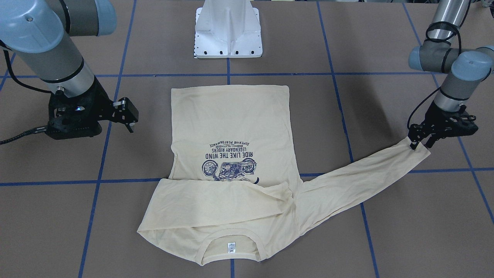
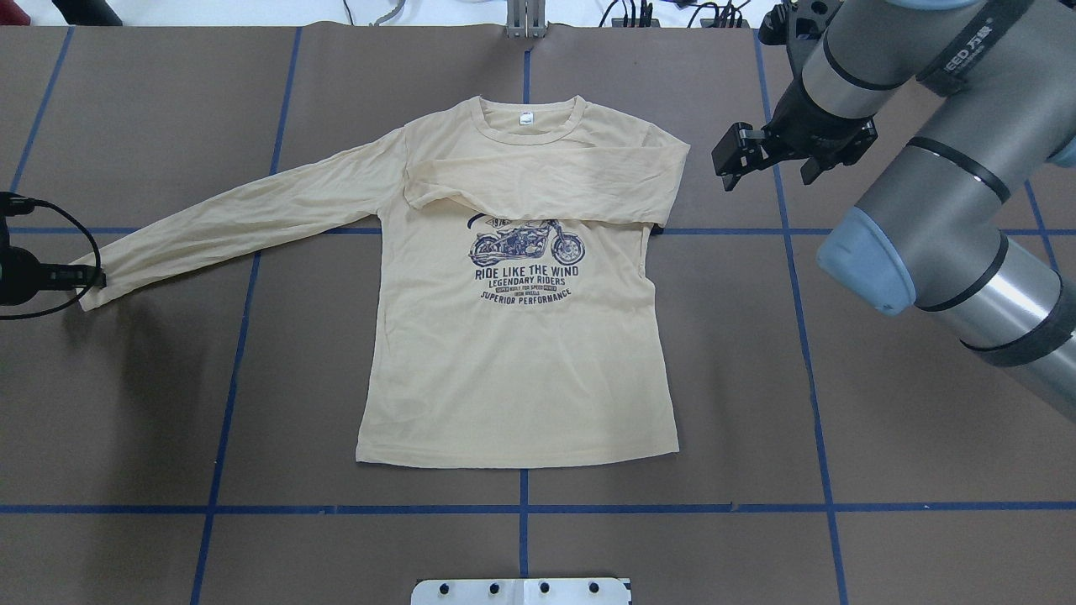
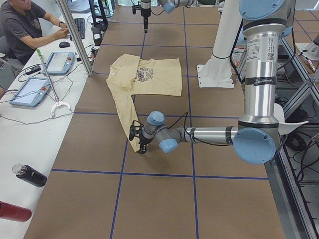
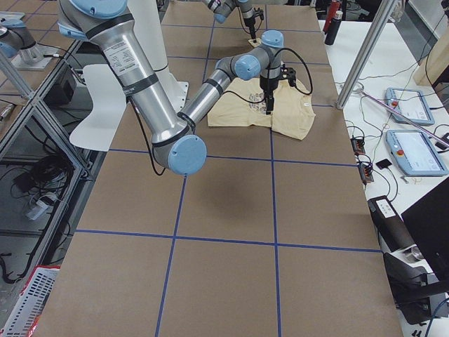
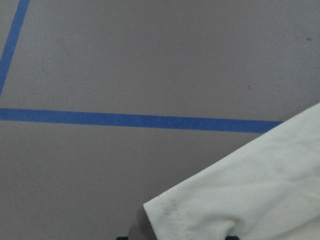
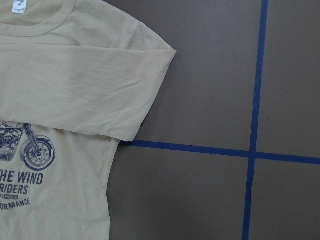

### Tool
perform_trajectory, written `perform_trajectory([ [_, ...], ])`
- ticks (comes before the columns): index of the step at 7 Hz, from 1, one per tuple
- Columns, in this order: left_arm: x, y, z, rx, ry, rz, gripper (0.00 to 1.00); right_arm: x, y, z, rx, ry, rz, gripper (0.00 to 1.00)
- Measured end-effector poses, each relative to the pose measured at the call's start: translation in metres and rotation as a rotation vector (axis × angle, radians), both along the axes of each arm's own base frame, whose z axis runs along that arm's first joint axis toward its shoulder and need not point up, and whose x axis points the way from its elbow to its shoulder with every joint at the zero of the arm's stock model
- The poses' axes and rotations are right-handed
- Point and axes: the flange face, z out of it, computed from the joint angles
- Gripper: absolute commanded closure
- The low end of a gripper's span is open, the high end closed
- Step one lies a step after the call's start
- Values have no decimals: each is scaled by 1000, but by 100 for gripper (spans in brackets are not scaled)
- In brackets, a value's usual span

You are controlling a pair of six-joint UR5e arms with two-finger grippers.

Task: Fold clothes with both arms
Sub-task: 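Raise the right gripper away from the shirt while the left gripper grasps the other cuff, then carry the other sleeve with the left gripper across toward the collar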

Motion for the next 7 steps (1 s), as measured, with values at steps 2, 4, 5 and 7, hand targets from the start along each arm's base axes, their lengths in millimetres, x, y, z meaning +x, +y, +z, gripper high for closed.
perform_trajectory([
  [2, 2, -2, -5, 7, 5, 5, 100, 2, 1, -1, 2, -2, 1, 0],
  [4, 3, -3, -17, 21, 16, 7, 100, 3, 1, 0, 0, 0, 4, 0],
  [5, 2, -2, -23, 29, 25, 9, 100, 5, 0, 0, -1, 1, 6, 0],
  [7, 5, 3, -57, 45, 100, 59, 100, 14, 2, 11, -17, 12, 15, 0],
])
